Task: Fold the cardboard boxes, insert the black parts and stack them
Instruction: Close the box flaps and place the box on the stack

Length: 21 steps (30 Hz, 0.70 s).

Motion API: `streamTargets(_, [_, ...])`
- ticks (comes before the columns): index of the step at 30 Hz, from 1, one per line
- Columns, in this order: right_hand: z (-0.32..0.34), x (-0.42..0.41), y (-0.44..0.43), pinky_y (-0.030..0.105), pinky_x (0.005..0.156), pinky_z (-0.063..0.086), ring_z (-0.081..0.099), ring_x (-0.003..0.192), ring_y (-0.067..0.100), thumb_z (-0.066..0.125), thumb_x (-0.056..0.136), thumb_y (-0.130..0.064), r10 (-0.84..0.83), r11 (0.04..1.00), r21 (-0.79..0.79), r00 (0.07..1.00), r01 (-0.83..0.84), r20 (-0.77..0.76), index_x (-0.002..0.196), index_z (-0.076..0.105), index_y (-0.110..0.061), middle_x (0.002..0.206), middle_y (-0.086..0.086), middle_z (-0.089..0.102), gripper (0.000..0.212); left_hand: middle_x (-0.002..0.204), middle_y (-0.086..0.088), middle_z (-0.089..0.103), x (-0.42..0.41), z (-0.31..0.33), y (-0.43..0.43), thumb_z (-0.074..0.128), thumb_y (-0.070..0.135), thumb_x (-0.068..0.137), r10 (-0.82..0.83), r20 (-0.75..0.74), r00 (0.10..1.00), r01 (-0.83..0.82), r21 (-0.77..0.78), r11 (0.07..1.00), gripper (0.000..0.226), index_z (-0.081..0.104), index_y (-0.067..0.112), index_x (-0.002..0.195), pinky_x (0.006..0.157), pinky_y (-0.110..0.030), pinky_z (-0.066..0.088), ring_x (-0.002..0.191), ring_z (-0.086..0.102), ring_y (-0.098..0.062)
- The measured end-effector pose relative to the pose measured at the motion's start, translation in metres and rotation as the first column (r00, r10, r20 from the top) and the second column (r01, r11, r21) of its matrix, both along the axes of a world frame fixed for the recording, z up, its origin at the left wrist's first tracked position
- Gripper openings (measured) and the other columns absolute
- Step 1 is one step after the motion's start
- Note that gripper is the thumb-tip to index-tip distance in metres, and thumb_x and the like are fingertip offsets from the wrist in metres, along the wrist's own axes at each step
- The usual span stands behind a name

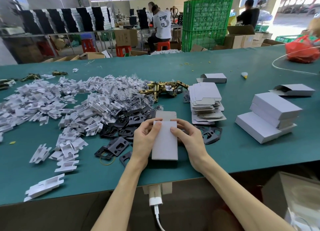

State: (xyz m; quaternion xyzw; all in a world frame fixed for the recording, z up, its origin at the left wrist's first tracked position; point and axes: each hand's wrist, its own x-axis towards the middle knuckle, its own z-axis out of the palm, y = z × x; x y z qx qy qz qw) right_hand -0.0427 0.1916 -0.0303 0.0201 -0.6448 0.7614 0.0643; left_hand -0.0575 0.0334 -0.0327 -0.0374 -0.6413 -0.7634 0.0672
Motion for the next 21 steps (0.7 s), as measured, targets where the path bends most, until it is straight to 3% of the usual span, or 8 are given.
streamTargets(2, [-0.0005,0.0010,0.0007,0.057,0.096,0.052,0.066,0.105,0.036,0.074,0.090,-0.021,0.021,1.000,0.011,1.000,-0.021,0.001,0.110,0.076,-0.022,0.109,0.007,0.075,0.020,0.107,-0.014,0.077,-0.0004,-0.0004,-0.0007,0.071,0.036,0.097,-0.016,0.036,0.999,0.015,0.044,0.999,0.022,0.077,0.016,0.106,0.072,-0.044,0.060,0.088,0.070,-0.028])
streamTargets(5, [0.0002,0.0031,0.0007,0.052,0.090,0.055,0.068,0.096,0.025,0.073,0.089,-0.024,0.054,0.998,0.016,0.999,-0.054,0.004,0.108,0.077,-0.020,0.105,0.004,0.076,0.020,0.106,-0.021,0.076,-0.0019,-0.0030,-0.0013,0.063,0.033,0.102,-0.050,0.055,0.997,0.047,0.048,0.998,0.024,0.078,0.015,0.102,0.078,-0.052,0.057,0.085,0.069,-0.033])
streamTargets(11, [0.0005,0.0047,0.0006,0.041,0.082,0.055,0.068,0.093,0.018,0.072,0.088,-0.027,0.082,0.997,0.001,0.997,-0.082,-0.006,0.105,0.077,-0.021,0.102,0.002,0.076,0.018,0.115,-0.015,0.076,-0.0001,0.0002,-0.0007,0.066,0.034,0.093,-0.054,0.058,0.997,0.050,0.070,0.996,0.028,0.080,0.015,0.107,0.091,-0.061,0.054,0.096,0.070,-0.032])
streamTargets(16, [0.0006,0.0036,0.0010,0.041,0.083,0.054,0.067,0.095,0.020,0.071,0.088,-0.031,0.089,0.996,0.011,0.996,-0.089,-0.001,0.102,0.076,-0.025,0.104,0.002,0.075,0.016,0.125,-0.014,0.073,0.0011,0.0037,-0.0021,0.066,0.031,0.093,-0.105,0.053,0.993,0.098,0.116,0.988,0.030,0.076,0.021,0.120,0.090,-0.055,0.056,0.100,0.069,-0.032])
streamTargets(21, [0.0017,0.0049,0.0003,0.044,0.085,0.054,0.066,0.096,0.020,0.070,0.089,-0.033,0.098,0.995,0.023,0.995,-0.098,-0.011,0.103,0.075,-0.025,0.104,0.001,0.074,0.017,0.121,-0.013,0.075,0.0014,0.0033,-0.0005,0.062,0.030,0.094,-0.133,0.056,0.990,0.127,0.103,0.987,0.033,0.077,0.012,0.117,0.085,-0.043,0.059,0.102,0.071,-0.028])
